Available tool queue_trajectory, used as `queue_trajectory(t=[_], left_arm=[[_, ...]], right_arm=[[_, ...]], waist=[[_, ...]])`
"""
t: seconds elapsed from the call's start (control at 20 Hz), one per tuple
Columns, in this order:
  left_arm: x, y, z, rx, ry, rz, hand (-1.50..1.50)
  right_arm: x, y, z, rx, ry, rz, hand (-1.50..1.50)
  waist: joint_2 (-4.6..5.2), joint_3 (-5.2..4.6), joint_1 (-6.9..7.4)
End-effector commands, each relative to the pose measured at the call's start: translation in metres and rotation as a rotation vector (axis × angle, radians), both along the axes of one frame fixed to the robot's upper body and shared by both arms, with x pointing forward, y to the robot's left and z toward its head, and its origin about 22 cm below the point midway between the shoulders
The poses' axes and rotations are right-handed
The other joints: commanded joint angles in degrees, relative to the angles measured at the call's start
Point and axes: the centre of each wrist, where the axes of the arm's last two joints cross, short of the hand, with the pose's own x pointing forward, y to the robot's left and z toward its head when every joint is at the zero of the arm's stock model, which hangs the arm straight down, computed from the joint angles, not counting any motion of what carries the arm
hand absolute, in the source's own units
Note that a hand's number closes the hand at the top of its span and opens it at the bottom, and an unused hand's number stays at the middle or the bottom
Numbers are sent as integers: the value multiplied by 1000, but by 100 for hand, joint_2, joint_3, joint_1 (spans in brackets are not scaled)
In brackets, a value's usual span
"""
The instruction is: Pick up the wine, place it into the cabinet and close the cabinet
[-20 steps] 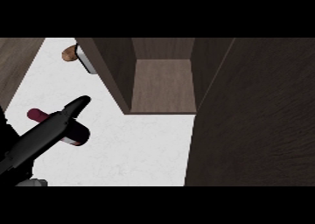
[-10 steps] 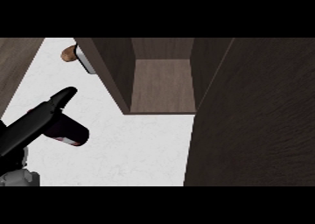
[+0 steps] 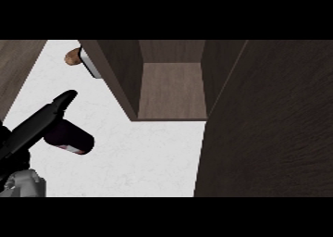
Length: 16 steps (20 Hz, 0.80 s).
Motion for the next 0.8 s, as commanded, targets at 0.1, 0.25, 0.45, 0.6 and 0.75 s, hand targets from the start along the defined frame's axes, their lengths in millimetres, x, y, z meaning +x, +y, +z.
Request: queue_trajectory(t=[0.1,0.25,0.45,0.6,0.75], left_arm=[[-12,17,-29,-16,58,24,-150],[-19,17,-39,-20,70,36,-150],[-10,12,-52,-46,80,37,-150],[-10,16,-77,-79,113,46,-150],[-4,13,-99,-62,117,96,-150]], right_arm=[[-34,3,9,26,-27,68,-150],[-30,2,18,20,-29,77,-150],[-36,-5,13,26,-27,86,-150],[-33,3,17,41,-28,78,-150],[-20,10,19,20,-26,73,-150]], waist=[[-11,-7,24],[-15,-5,30],[-6,2,3],[-9,-4,6],[2,-5,12]])
